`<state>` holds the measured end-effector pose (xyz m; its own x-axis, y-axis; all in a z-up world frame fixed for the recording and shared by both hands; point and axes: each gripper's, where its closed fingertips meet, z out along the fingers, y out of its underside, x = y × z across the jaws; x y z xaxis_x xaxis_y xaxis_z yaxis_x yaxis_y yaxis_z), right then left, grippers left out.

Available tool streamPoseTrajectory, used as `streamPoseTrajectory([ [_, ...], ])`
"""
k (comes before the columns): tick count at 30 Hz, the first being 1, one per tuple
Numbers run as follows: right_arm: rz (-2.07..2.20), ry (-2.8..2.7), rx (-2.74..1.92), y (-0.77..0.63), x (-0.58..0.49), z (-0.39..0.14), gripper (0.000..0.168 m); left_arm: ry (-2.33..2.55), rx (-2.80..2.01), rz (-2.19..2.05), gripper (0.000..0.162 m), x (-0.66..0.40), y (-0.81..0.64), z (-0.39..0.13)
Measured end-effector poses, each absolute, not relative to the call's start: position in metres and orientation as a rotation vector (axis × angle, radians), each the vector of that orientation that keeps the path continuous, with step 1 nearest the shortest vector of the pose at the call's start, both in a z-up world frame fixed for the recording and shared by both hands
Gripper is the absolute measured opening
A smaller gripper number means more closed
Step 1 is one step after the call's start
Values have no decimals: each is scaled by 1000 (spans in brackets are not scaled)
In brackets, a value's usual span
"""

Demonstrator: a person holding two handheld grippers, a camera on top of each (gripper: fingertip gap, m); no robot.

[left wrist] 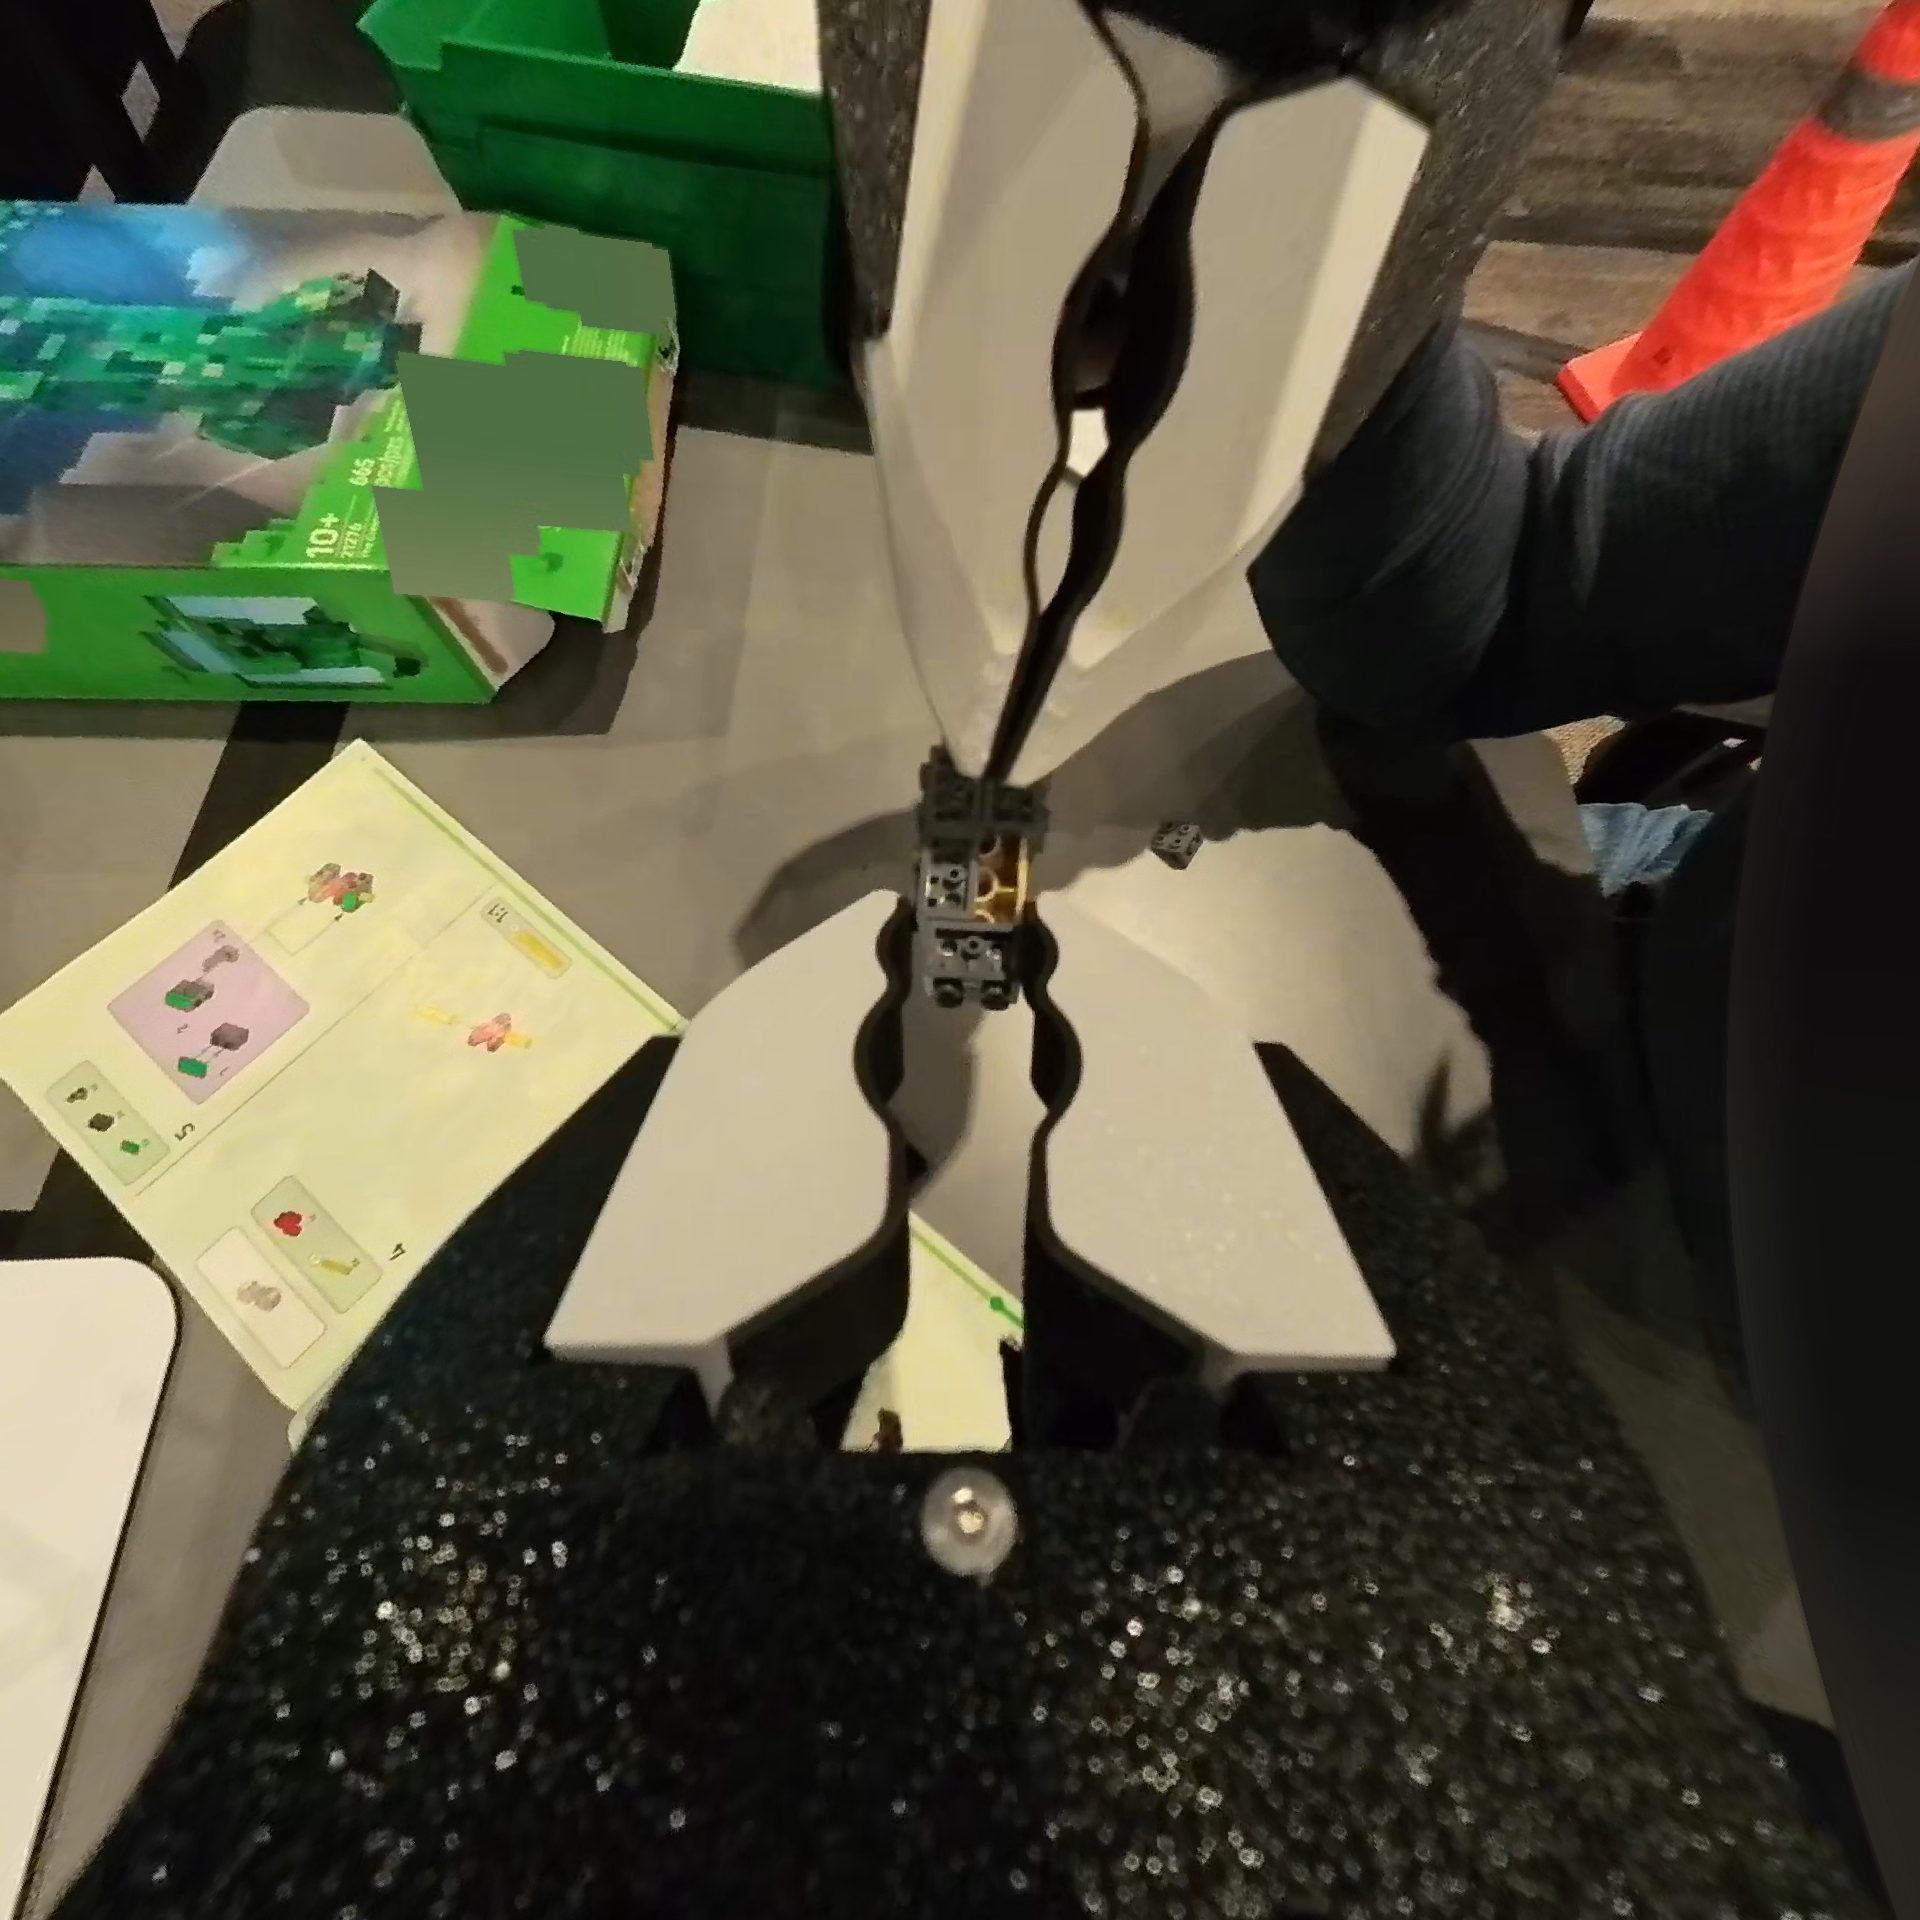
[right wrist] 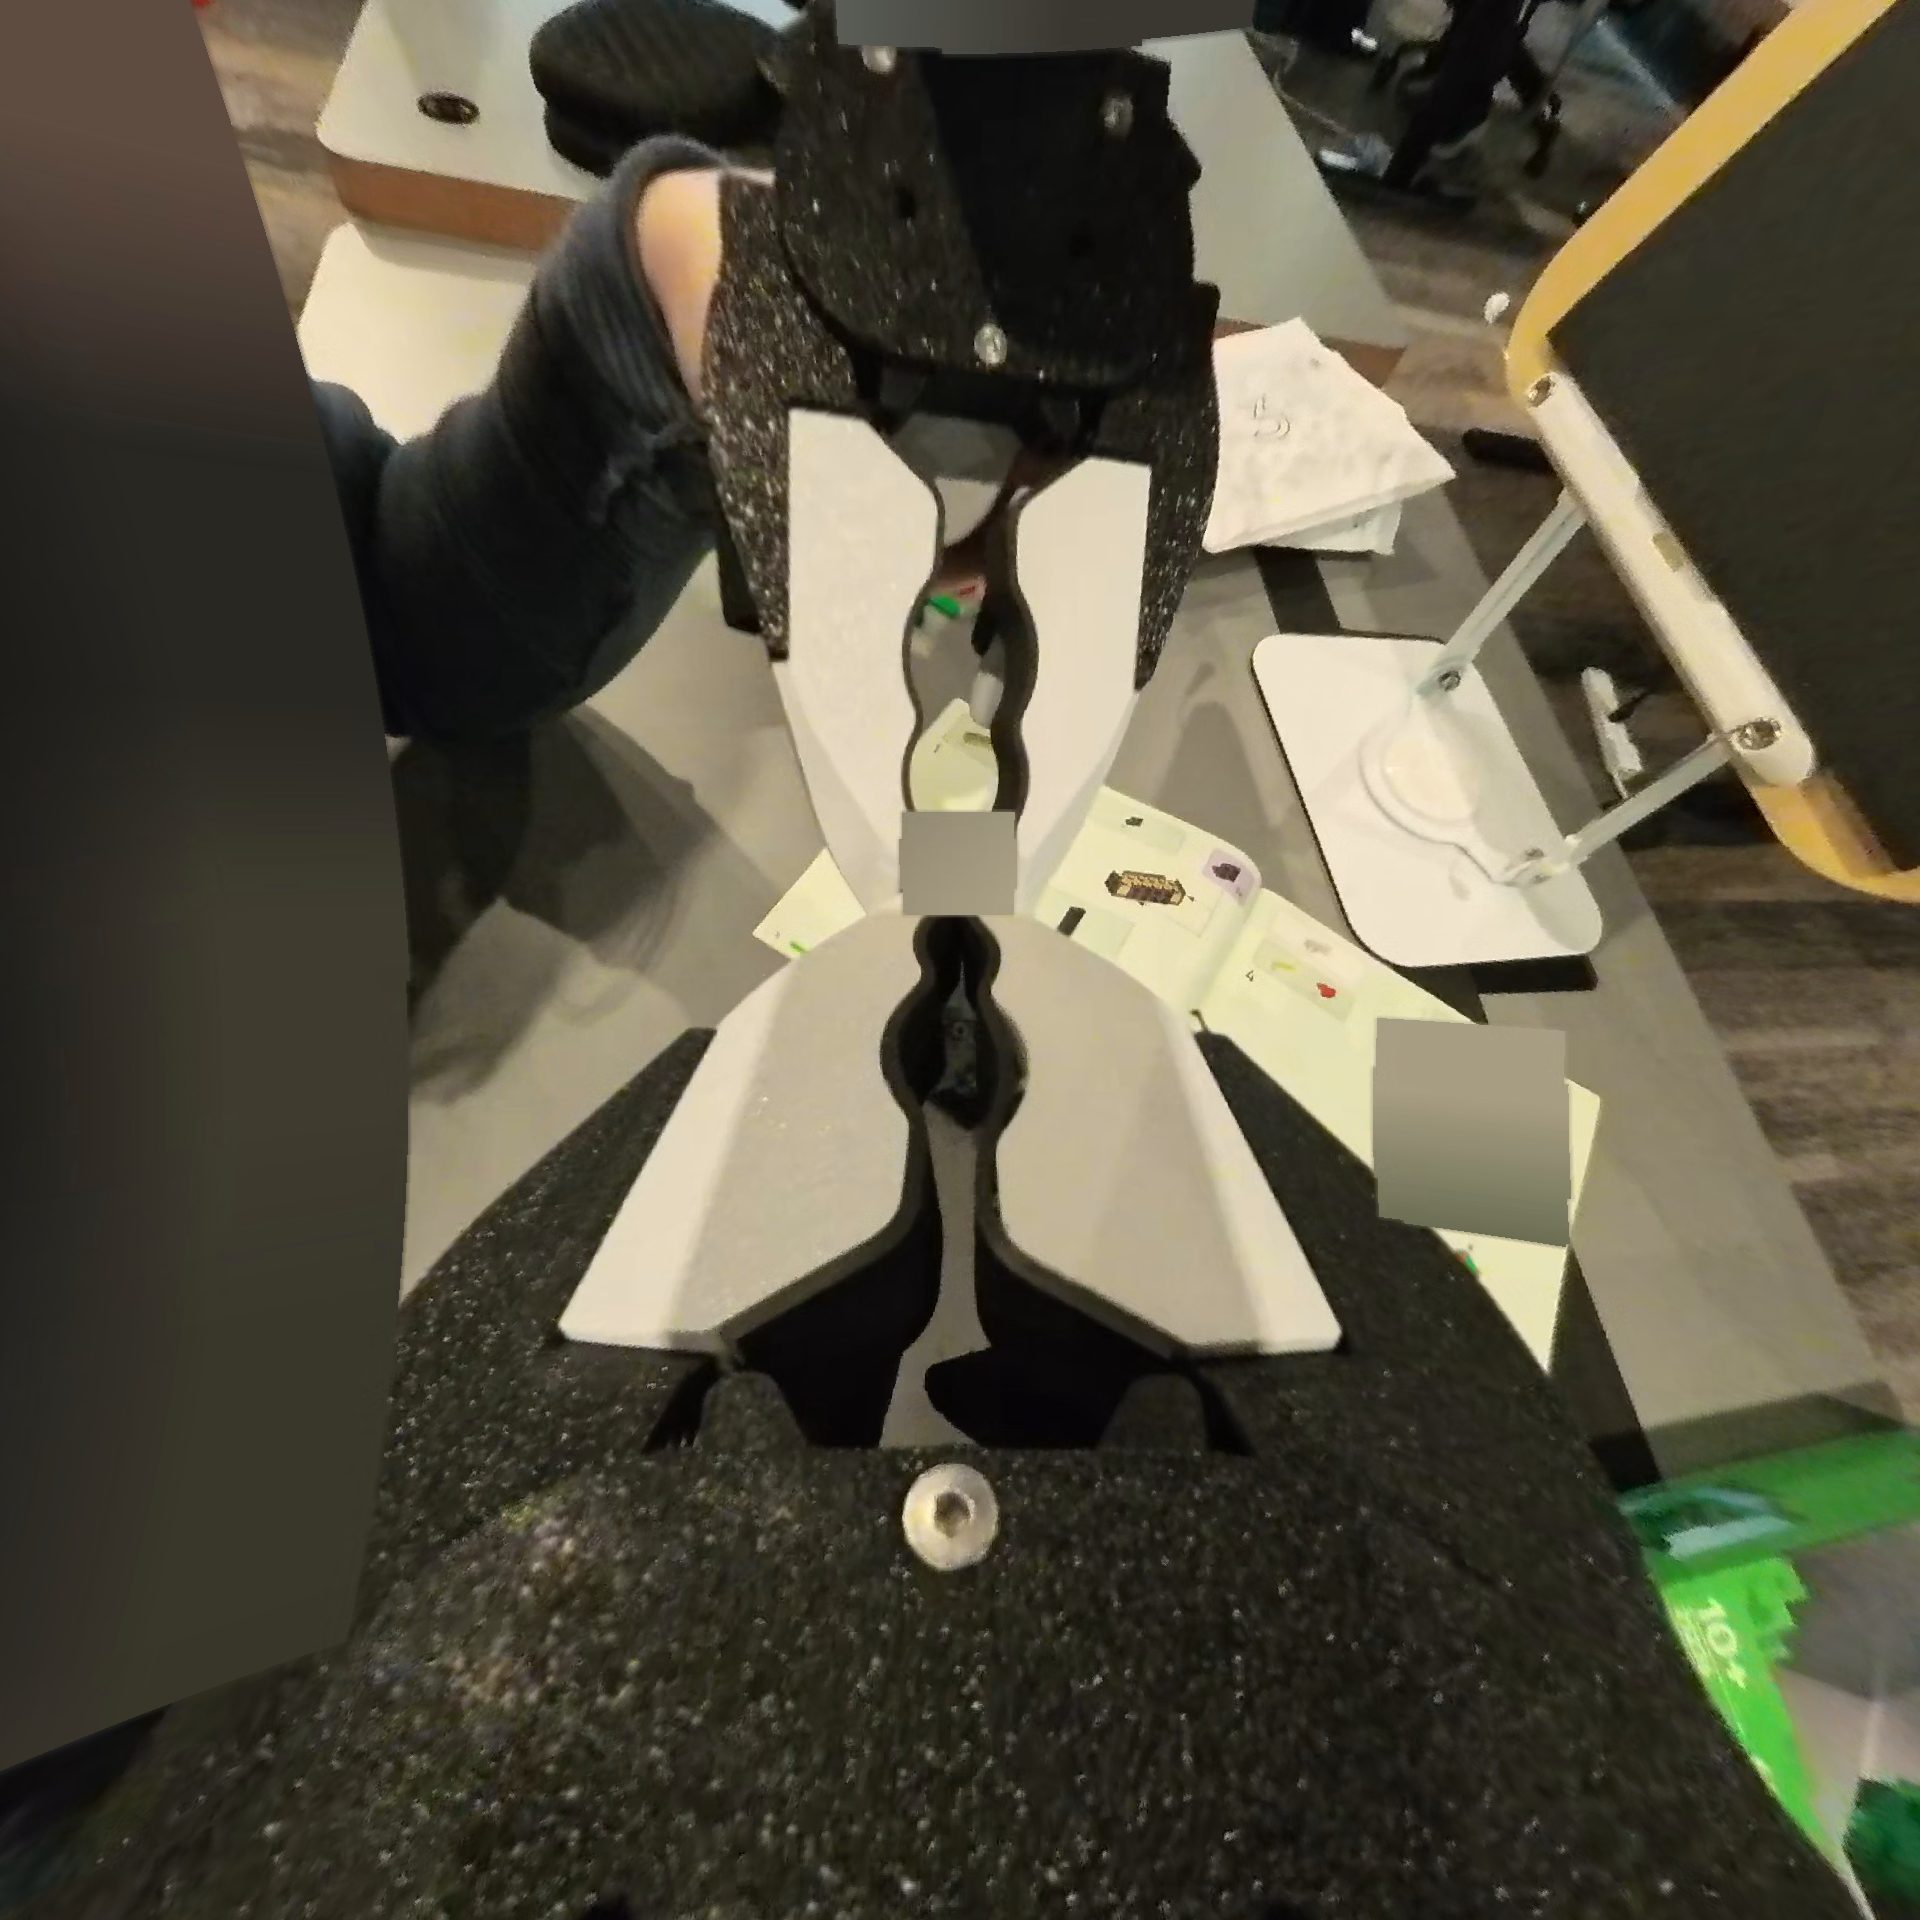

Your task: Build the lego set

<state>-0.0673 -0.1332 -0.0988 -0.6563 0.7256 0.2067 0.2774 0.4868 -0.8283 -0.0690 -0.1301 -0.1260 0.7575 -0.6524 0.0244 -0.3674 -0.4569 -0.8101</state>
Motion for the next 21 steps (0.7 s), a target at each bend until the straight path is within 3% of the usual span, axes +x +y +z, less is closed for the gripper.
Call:
streamPoseTrajectory([
  [9,1042,-2084,-780,-124,-72,-89,0,748,-2088,-420,19,-72,-129,-125],
  [11,1045,-2028,-759,-120,-72,-82,18,742,-2072,-416,19,-73,-129,-122],
  [16,1069,-2022,-714,-116,-67,-81,38,719,-2032,-415,20,-75,-129,-113],
  [21,1095,-2078,-565,-129,-57,-84,39,720,-2008,-482,20,-74,-134,-110],
])
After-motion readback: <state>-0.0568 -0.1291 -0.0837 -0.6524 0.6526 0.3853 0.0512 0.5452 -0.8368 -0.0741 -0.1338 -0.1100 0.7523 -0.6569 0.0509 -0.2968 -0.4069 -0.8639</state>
